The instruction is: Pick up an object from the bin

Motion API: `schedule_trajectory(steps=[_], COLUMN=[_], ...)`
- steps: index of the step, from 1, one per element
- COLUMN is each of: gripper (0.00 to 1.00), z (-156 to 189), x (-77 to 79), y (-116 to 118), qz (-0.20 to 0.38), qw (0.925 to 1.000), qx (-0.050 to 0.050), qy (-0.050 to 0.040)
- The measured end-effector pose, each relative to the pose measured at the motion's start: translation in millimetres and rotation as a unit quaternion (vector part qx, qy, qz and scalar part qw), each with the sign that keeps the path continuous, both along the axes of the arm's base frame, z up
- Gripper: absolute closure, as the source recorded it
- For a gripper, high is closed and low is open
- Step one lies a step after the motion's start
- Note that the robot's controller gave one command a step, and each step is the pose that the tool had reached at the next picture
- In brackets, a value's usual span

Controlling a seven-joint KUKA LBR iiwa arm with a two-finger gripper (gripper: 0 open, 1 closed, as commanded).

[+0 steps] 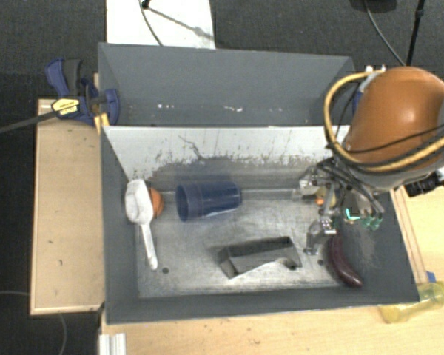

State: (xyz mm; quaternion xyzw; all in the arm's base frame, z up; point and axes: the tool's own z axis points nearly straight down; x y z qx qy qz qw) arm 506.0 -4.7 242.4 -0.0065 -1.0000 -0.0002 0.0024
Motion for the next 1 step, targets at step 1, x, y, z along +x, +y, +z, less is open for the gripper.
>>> schedule_trajectory(steps=[1], gripper=[0.00], z=[2.1], x=[0.6], y=[0.0], qz=[0.000], qw=[1.0000], qx=[0.000], qy=[-0.0020])
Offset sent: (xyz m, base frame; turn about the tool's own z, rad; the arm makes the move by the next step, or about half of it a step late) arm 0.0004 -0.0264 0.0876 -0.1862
